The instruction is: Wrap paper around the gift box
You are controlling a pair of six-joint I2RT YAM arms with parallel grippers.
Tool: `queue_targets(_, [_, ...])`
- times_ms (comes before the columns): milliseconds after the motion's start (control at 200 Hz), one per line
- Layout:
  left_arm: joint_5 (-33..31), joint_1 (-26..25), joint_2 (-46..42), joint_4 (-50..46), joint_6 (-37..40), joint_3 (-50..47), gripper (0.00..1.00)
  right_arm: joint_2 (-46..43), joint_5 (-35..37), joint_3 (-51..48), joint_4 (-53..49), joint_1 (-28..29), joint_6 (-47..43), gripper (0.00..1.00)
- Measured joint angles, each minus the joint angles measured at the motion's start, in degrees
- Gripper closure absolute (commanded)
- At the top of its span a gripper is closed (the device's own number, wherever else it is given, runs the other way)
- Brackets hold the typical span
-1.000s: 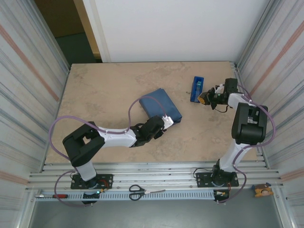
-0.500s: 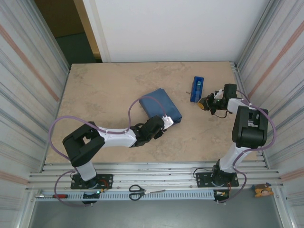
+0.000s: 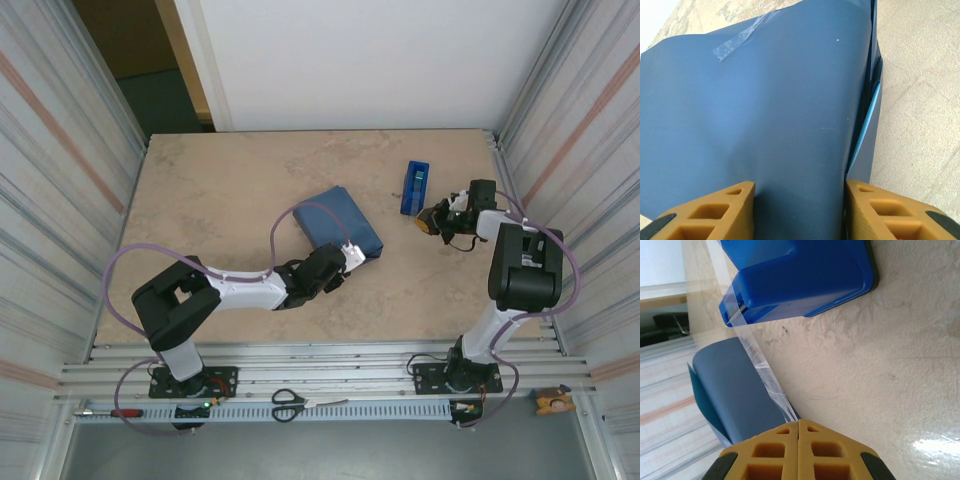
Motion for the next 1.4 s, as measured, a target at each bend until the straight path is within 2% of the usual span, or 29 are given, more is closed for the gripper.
queue_targets(346, [0.0, 0.0, 0.4, 0.0, 0.0, 0.1, 0.55, 3.6, 8.6, 3.1, -1.8, 2.0, -4.5, 1.0])
queue_targets(782, [0.0, 0.0, 0.4, -0.1, -0.2, 0.1, 0.56, 6.4, 24.5, 12.0, -12.3, 6.1, -11.5, 1.0])
queue_targets(1403, [0.0, 0.0, 0.9, 0.4, -0.3, 0.8, 0.57, 4.4, 27.6, 14.0, -18.6, 5.3, -15.1, 1.0])
